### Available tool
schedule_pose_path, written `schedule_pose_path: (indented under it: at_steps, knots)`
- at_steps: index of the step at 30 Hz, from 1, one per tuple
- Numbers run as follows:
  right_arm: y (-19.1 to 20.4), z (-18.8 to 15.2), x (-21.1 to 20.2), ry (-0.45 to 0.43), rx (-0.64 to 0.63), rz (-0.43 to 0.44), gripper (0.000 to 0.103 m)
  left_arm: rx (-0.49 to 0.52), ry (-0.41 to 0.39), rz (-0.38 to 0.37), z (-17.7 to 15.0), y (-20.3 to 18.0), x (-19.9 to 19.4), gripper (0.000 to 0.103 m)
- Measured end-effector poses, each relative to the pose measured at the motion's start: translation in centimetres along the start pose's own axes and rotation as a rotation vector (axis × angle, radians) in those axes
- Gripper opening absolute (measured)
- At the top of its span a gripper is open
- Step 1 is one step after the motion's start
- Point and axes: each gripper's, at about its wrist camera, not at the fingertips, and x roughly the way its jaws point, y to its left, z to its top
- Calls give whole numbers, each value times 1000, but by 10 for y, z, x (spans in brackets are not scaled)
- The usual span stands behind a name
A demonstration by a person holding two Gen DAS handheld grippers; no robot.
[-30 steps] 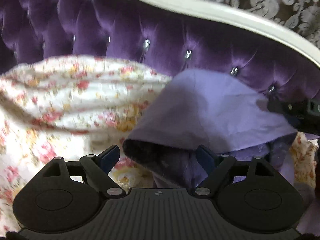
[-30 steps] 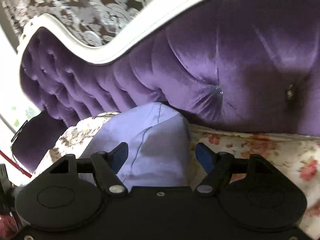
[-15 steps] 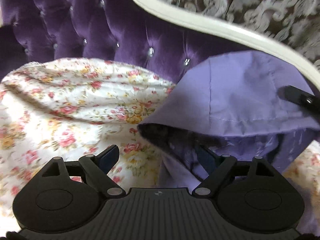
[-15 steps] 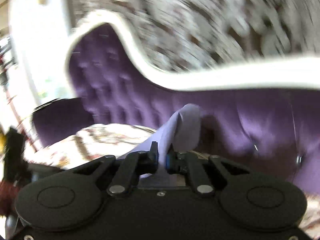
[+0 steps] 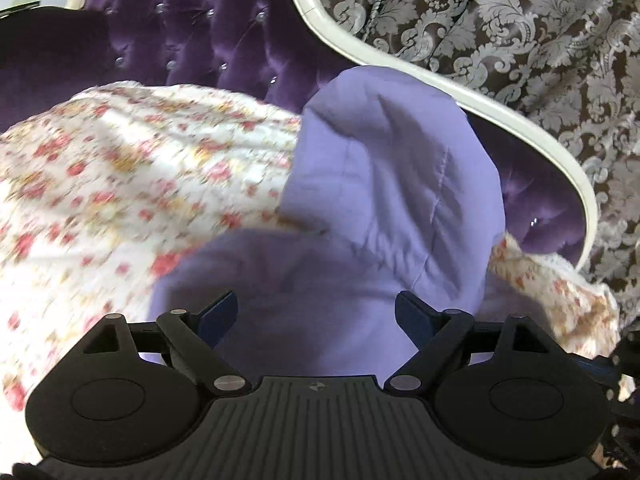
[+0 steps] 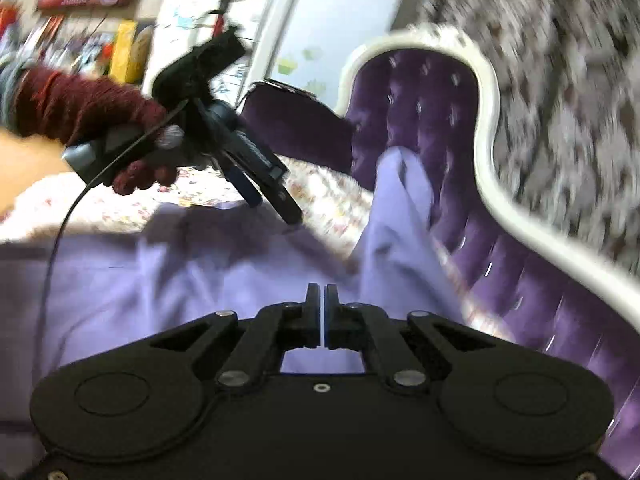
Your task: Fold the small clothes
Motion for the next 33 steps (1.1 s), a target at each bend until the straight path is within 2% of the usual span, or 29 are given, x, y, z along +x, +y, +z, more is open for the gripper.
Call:
schedule_pose_path:
  at_steps: [2, 3, 4, 6, 7, 9, 11, 14, 17, 18, 21, 23, 25, 26, 27, 29, 31, 33]
  knots:
    - [-10, 1, 3, 14, 183, 39, 9, -7, 1, 2, -8, 5, -9, 86]
    - [-16, 2, 4, -2, 292, 54, 21, -19, 4, -6, -11, 9, -11, 86]
    - [-25, 4, 7, -18, 425, 81, 27, -34, 6, -12, -13, 11, -13, 86]
    - [-43, 2, 19, -30, 747, 199, 72, -50, 5, -16, -17, 15, -14, 86]
    - [-49, -2, 23, -55, 888, 230, 80, -53, 5, -18, -20, 17, -16, 86]
    - [-60, -11, 39, -131, 1169, 279, 82, -54, 4, -25, -24, 20, -19, 86]
    - [-64, -15, 54, -194, 1370, 262, 83, -46, 8, -29, -27, 21, -21, 86]
    - [-71, -13, 77, -271, 1562, 224, 84, -21, 10, -28, -32, 24, -27, 86]
    - [-71, -9, 97, -304, 1752, 215, 99, 14, 6, -30, -36, 25, -34, 86]
    - [-71, -9, 105, -299, 1819, 210, 100, 24, 5, -29, -37, 25, -36, 86]
    - [-67, -14, 122, -298, 1971, 194, 100, 40, 2, -28, -40, 28, -41, 86]
    - [-68, -16, 130, -295, 2016, 144, 98, 41, 1, -28, -41, 31, -43, 86]
    - [-71, -21, 133, -309, 2043, 90, 81, 46, -3, -26, -43, 33, -46, 86]
    - [-73, -23, 136, -305, 2069, 67, 52, 49, -3, -24, -44, 34, -47, 86]
    - [-73, -26, 136, -305, 2090, 42, 12, 50, -4, -22, -44, 35, -48, 86]
    - [-75, -31, 134, -317, 2061, 9, 13, 45, -3, -23, -44, 37, -51, 86]
    - [-78, -26, 125, -286, 1920, -21, 13, 26, -3, -36, -44, 42, -53, 86]
    - [-80, -19, 110, -269, 1769, -2, 13, -3, -7, -57, -41, 46, -56, 86]
